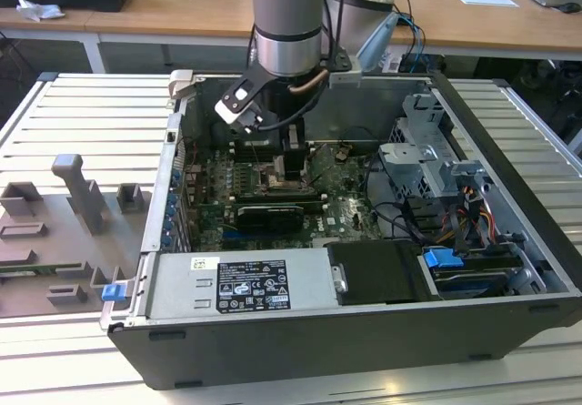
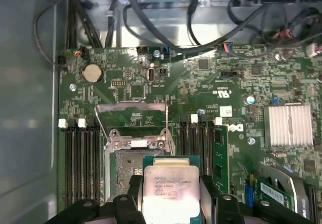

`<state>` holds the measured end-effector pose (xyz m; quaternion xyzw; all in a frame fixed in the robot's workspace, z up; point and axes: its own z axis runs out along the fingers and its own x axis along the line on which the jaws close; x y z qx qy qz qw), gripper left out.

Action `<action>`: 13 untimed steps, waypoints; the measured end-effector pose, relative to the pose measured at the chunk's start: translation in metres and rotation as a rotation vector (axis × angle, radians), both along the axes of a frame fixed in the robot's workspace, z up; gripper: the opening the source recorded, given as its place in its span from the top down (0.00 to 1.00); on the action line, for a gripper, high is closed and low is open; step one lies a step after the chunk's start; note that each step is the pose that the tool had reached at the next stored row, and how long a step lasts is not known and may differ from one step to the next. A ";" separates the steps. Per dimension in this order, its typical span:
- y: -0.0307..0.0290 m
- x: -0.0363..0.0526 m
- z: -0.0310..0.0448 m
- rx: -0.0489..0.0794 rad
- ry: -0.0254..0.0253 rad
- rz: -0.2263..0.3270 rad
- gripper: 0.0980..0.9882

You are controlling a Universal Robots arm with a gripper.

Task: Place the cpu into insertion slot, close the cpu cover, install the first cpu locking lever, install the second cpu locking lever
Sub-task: 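Place the cpu into insertion slot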

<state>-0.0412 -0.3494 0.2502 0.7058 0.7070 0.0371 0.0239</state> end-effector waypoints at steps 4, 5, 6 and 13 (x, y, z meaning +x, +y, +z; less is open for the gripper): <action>0.0000 -0.0004 -0.0036 0.000 0.0001 0.031 0.50; 0.0001 -0.0005 -0.0040 0.000 0.0001 0.031 0.50; 0.0001 -0.0006 -0.0043 0.000 0.0001 0.031 0.50; 0.0001 -0.0007 -0.0046 0.000 0.0001 0.031 0.50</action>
